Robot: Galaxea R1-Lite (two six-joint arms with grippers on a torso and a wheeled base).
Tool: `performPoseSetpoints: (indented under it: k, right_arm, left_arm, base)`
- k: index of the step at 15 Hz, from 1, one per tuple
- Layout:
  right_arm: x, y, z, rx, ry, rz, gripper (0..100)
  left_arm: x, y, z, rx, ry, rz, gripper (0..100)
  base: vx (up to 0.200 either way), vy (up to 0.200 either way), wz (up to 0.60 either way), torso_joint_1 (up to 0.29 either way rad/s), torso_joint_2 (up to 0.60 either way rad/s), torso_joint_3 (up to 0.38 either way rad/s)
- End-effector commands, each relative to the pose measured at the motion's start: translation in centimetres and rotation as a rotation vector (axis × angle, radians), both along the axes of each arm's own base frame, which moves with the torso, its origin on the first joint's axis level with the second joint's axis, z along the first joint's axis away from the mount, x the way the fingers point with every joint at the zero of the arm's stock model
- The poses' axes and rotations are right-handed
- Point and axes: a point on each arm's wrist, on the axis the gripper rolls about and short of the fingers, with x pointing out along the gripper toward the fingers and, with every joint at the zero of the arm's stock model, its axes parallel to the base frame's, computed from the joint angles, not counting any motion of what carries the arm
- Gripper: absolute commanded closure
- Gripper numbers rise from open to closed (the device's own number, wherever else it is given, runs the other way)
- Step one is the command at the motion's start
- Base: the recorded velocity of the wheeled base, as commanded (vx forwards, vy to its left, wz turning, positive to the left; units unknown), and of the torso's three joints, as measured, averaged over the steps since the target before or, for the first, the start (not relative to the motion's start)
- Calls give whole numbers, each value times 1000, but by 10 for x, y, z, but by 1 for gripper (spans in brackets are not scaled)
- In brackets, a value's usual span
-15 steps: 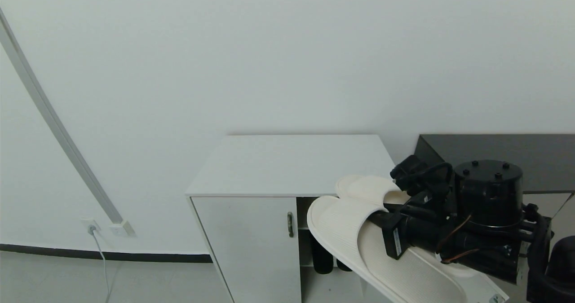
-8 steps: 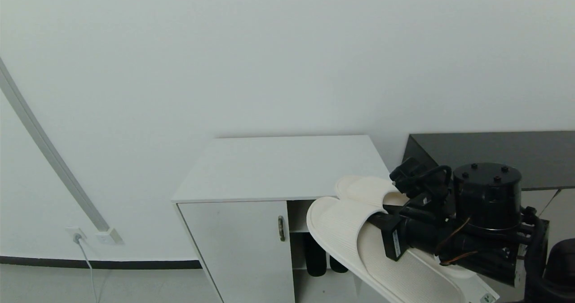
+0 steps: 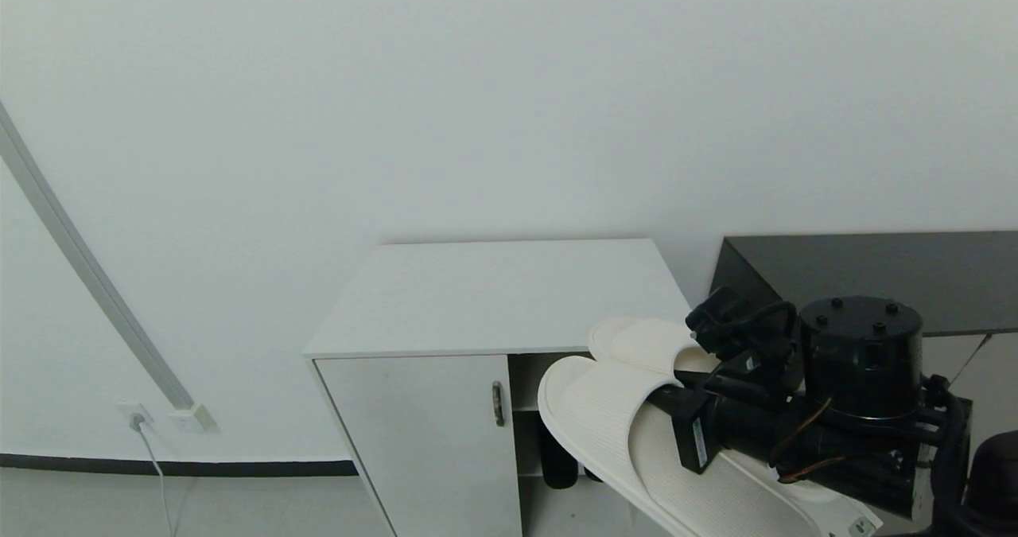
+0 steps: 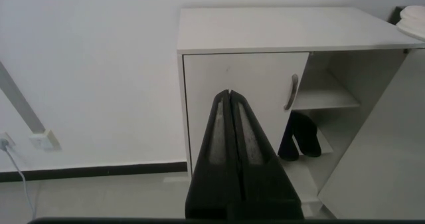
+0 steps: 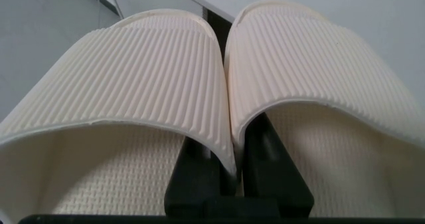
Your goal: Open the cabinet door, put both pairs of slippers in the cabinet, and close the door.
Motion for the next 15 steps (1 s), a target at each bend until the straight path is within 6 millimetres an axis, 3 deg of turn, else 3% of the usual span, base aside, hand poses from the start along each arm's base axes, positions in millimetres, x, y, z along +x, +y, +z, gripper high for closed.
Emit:
performPoseSetpoints:
  k: [1, 9, 15]
  right_arm:
    - [-2, 1, -1, -3, 3, 6, 100]
    - [-3, 2, -4, -11, 11, 14, 100]
    - [-5, 2, -6, -15, 13, 18, 100]
  left_arm:
    - [0, 0, 0, 0, 1, 0, 100]
    - [0, 0, 0, 0, 1, 0, 100]
    - [0, 0, 0, 0, 1, 0, 100]
  base:
    - [0, 0, 0, 0, 0, 0]
    - [0, 0, 0, -135, 308, 168]
    - [0, 0, 0, -212, 503, 290]
